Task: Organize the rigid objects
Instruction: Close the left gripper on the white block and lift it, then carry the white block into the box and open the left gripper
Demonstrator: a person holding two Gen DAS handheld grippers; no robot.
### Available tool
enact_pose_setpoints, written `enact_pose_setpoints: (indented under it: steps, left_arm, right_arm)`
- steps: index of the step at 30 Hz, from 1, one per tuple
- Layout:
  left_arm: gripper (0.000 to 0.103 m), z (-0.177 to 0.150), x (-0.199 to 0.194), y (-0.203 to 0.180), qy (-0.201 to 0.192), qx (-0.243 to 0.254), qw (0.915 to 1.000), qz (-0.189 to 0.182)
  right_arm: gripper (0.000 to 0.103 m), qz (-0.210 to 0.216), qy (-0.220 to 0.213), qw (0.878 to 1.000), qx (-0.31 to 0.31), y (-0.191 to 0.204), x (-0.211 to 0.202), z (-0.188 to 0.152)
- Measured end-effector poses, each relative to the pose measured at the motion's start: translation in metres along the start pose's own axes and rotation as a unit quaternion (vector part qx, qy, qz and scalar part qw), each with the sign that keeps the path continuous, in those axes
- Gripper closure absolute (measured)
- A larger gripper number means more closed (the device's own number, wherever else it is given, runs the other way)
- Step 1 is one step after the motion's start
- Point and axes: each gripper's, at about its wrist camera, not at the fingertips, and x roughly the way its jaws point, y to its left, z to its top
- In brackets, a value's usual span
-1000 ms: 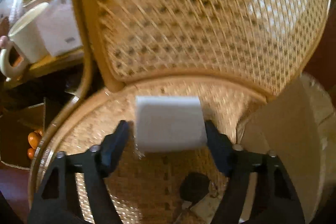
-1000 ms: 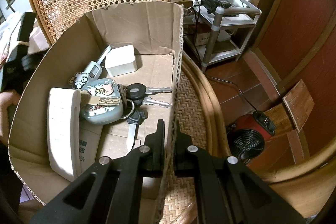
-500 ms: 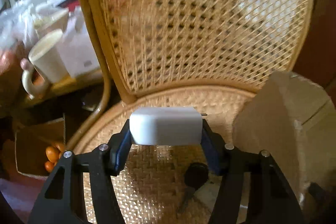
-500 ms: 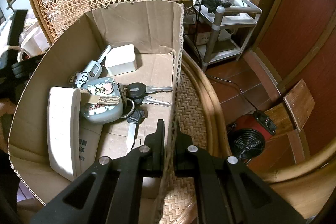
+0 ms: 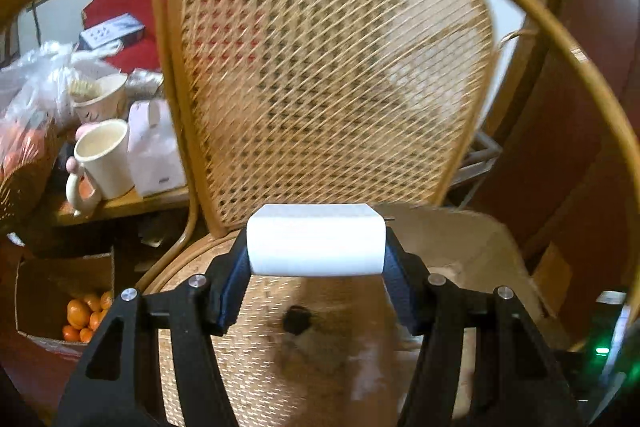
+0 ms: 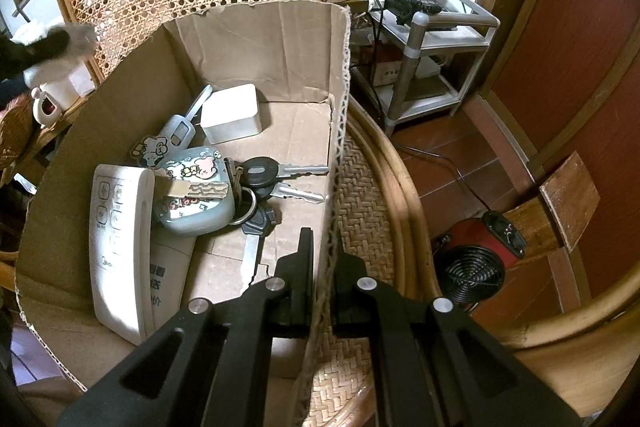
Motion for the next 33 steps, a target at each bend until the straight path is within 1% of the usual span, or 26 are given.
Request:
enact_pose_setpoints:
  steps: [2,5,9,11,14,16,17,19,22,25,28,29,31,33]
  left_arm:
    - [0.043,0.000,-0.013,-0.012,-0.016,0.013,0.9997,-0.016]
    - [0.043,-0.001,-0.018,-0.030,-0.027,0.033,0.9985,-0.033]
    - [0.043,-0.007,-0.010,-0.048,-0.009,0.052,0.9970,-0.056]
    - [0.043,-0.012,-0.004,-0.057,-0.002,0.077,0.9957,-0.052]
    - [0.043,-0.018,0.004,-0.070,0.023,0.108,0.9927,-0.049]
    - [0.043,-0.023,0.004,-0.077,0.016,0.134,0.9903,-0.034]
    - [0.043,-0.024,0.004,-0.079,0.020,0.143,0.9890,-0.032]
    - [0.043,-0.026,0.003,-0.081,0.020,0.148,0.9881,-0.038]
    - [0.043,-0.028,0.005,-0.082,0.030,0.148,0.9871,-0.053]
    - [0.043,-0.033,0.010,-0.087,0.036,0.163,0.9849,-0.046]
    - [0.043,-0.036,0.015,-0.088,0.047,0.164,0.9845,-0.039]
    - [0.043,-0.036,0.014,-0.087,0.046,0.163,0.9848,-0.039]
    - [0.043,-0.035,0.008,-0.087,0.028,0.163,0.9856,-0.036]
    - [0.040,-0.032,0.001,-0.087,0.015,0.160,0.9862,-0.038]
  right_arm:
    - [0.096,0.000,-0.001,1.000,0.001,0.000,0.000,0.000]
    - [0.096,0.001,-0.002,1.000,0.001,-0.001,-0.001,0.000]
    - [0.096,0.002,-0.002,1.000,0.001,-0.001,-0.001,0.000]
    - [0.096,0.002,-0.002,1.000,0.001,-0.001,-0.001,0.000]
    - [0.096,0.001,-0.002,1.000,0.003,-0.001,-0.001,0.000]
    - [0.096,0.003,-0.001,1.000,0.006,-0.002,-0.001,0.000]
    - [0.096,0.001,-0.001,1.000,0.005,-0.002,-0.001,0.000]
    - [0.096,0.003,0.000,1.000,0.004,-0.002,0.000,0.000]
    - [0.096,0.003,0.000,1.000,0.003,-0.002,0.000,-0.001]
    - [0.096,0.003,0.000,1.000,0.003,-0.002,0.000,0.000]
    - [0.096,0.003,0.000,1.000,0.002,-0.001,0.000,0.000]
    - [0.096,0.003,0.000,1.000,0.002,-0.001,0.000,0.000]
    - [0.096,0.003,0.000,1.000,0.002,-0.001,0.000,0.000]
    - [0.096,0.001,0.000,1.000,0.001,-0.001,0.000,0.000]
